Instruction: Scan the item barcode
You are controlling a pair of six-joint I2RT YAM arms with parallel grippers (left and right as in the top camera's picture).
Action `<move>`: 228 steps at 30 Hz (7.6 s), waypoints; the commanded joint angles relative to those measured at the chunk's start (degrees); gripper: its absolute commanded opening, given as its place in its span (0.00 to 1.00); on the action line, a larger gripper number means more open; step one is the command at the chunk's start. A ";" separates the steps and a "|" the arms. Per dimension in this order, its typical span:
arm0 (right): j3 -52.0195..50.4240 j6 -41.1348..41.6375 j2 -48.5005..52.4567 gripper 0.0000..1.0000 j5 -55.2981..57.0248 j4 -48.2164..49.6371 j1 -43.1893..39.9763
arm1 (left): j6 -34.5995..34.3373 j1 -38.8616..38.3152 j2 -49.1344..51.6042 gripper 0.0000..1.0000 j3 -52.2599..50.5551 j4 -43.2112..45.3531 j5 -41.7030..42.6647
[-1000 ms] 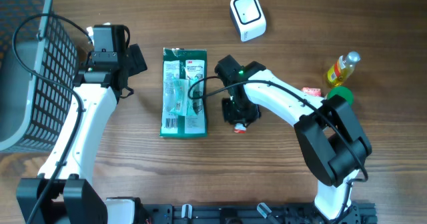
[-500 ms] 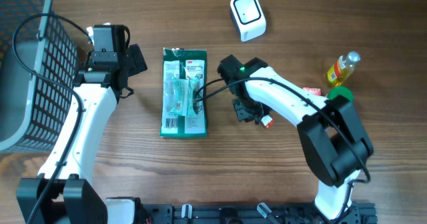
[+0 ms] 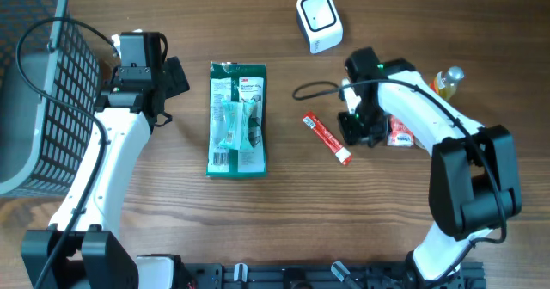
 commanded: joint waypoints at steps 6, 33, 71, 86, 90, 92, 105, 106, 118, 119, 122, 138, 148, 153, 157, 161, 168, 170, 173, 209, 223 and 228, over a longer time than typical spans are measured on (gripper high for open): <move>-8.09 -1.79 -0.68 0.32 -7.56 7.50 0.61 | 0.50 0.26 -0.04 1.00 0.61 0.17 -0.52; -10.88 -1.51 -0.79 0.34 -6.62 16.11 2.97 | 0.50 0.26 -0.04 1.00 0.61 0.17 -0.52; 13.38 -34.58 -17.62 0.04 -5.88 0.50 6.05 | 0.50 0.26 -0.04 1.00 0.61 0.17 -0.52; 13.07 -39.30 -17.51 0.04 -12.50 -3.54 6.05 | 0.50 0.26 -0.04 1.00 0.61 0.17 -0.52; 13.05 -39.30 -17.42 0.04 -12.76 -3.52 6.05 | 0.50 0.26 -0.04 1.00 0.61 0.17 -0.52; 13.05 -39.28 -17.20 0.04 -13.09 -3.72 6.05 | 0.50 0.26 -0.04 1.00 0.61 0.17 -0.52; 6.08 -39.43 -8.24 0.04 -12.96 -5.27 6.05 | 0.50 0.26 -0.04 1.00 0.61 0.17 -0.52; 5.46 -39.30 -6.49 0.04 -12.09 -4.94 6.05 | 0.50 0.26 -0.04 1.00 0.61 0.17 -0.52; 4.20 -32.83 4.35 0.04 -5.16 2.89 6.05 | 0.50 0.26 -0.04 1.00 0.61 0.17 -0.52; 4.04 -32.79 4.61 0.04 -5.16 3.34 6.05 | 0.50 0.26 -0.04 1.00 0.61 0.17 -0.52; 3.85 -32.87 5.49 0.08 -5.14 4.02 6.05 | 0.50 0.26 -0.04 1.00 0.61 0.17 -0.52; 3.80 10.21 5.60 0.21 -5.14 9.33 5.84 | 0.50 0.26 -0.04 1.00 0.61 0.17 -0.52; 3.80 26.77 5.60 0.23 -5.16 3.89 5.84 | 0.50 0.26 -0.04 1.00 0.61 0.17 -0.52; 3.80 26.64 5.60 0.31 -5.86 3.80 5.84 | 0.50 0.26 -0.04 1.00 0.61 0.17 -0.52; 3.80 26.64 5.60 0.33 -6.47 4.22 5.84 | 0.50 0.26 -0.04 1.00 0.61 0.17 -0.52; 3.74 26.69 5.60 0.36 -6.47 5.03 5.84 | 0.50 0.26 -0.04 1.00 0.61 0.17 -0.52; 3.65 26.73 5.60 0.37 -6.62 6.71 7.32 | 0.50 0.26 -0.04 1.00 0.61 0.17 -0.52; 3.65 26.75 5.60 0.37 -6.29 6.75 8.26 | 0.50 0.26 -0.04 1.00 0.61 0.17 -0.52; 3.65 29.31 5.60 0.37 -2.58 5.99 9.42 | 0.50 0.26 -0.04 1.00 0.61 0.17 -0.52; -1.42 48.15 5.60 0.33 0.26 9.60 9.84 | 0.50 0.26 -0.04 1.00 0.61 0.17 -0.52; -1.25 30.49 3.63 0.04 0.50 12.50 7.58 | 0.50 0.26 -0.04 1.00 0.61 0.17 -0.52; -0.17 16.68 0.24 0.04 0.50 12.92 5.51 | 0.50 0.26 -0.04 1.00 0.61 0.17 -0.52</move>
